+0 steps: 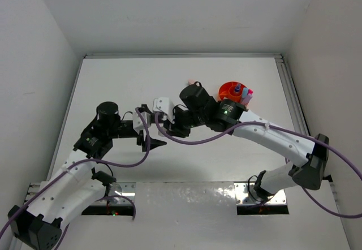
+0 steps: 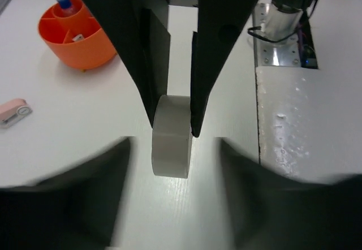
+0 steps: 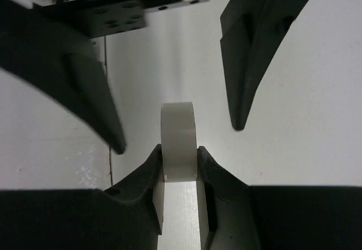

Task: Sort the stationery into containers
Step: Place the stationery in the storage box.

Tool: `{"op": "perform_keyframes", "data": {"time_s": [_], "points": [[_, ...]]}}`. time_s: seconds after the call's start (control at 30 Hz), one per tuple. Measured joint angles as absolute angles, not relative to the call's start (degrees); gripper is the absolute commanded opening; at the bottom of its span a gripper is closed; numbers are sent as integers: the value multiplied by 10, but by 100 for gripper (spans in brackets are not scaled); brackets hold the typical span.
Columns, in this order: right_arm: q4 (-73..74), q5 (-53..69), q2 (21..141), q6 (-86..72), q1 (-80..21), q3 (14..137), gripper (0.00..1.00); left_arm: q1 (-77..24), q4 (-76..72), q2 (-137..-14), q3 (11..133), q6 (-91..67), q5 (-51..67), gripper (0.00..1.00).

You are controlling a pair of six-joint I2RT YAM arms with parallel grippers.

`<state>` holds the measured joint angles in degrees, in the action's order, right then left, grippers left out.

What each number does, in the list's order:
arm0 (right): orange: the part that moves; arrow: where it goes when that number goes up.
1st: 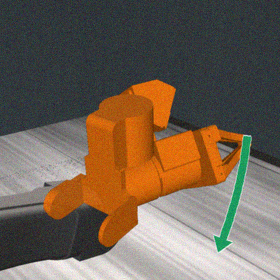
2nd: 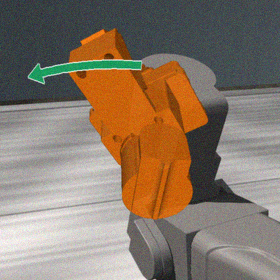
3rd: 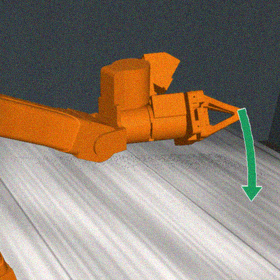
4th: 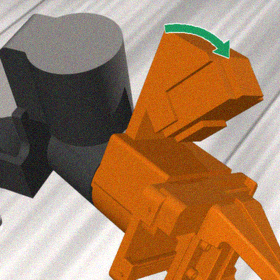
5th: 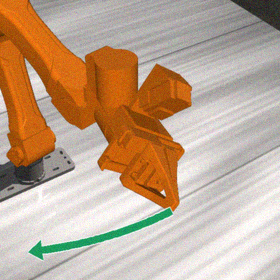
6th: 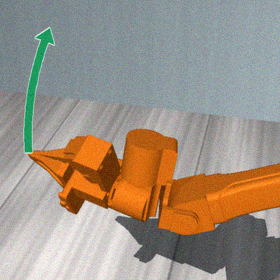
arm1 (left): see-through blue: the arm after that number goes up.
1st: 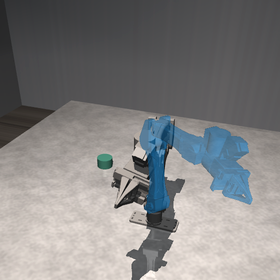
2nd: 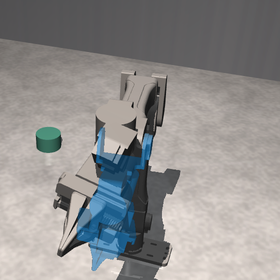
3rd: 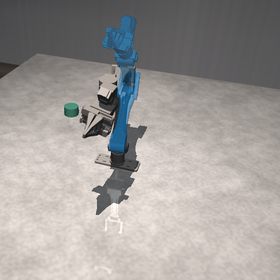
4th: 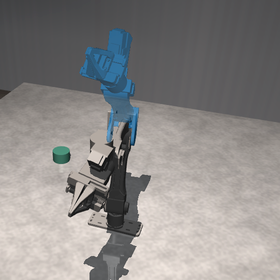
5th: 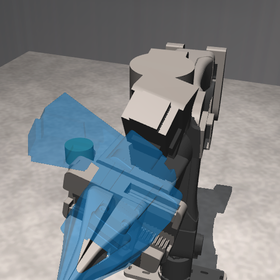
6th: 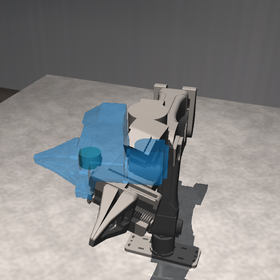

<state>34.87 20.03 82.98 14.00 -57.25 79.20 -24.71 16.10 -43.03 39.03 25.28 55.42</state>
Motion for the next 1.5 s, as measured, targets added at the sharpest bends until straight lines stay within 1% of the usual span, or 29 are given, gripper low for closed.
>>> {"op": "perform_keyframes", "data": {"time_s": [0.03,0.13,0.2,0.33,0.47,0.63,0.77,0.9,1.03,1.33,1.5], "points": [[338,189,825,130,-572,785,0,-247,155,-431,390,245,545,99],[301,149,801,90,-560,750,0,-247,143,-432,390,214,495,100],[283,123,783,55,-532,726,0,-247,135,-434,390,184,448,100],[248,46,762,-43,-454,696,0,-246,118,-430,390,110,302,100],[220,-98,760,-159,-381,689,0,-243,103,-402,376,54,152,100],[167,-276,780,-273,-319,690,0,-243,96,-386,350,13,73,100],[124,-359,828,-326,-285,691,0,-243,97,-388,334,-6,41,100],[112,-394,885,-367,-262,695,0,-243,88,-388,318,-15,11,100],[110,-399,932,-416,-249,698,0,-243,85,-383,302,-20,-13,100],[112,-390,1000,-487,-242,736,0,-243,84,-372,290,-23,-43,100],[124,-401,1013,-518,-242,736,0,-243,83,-372,290,-24,-51,100]]}}
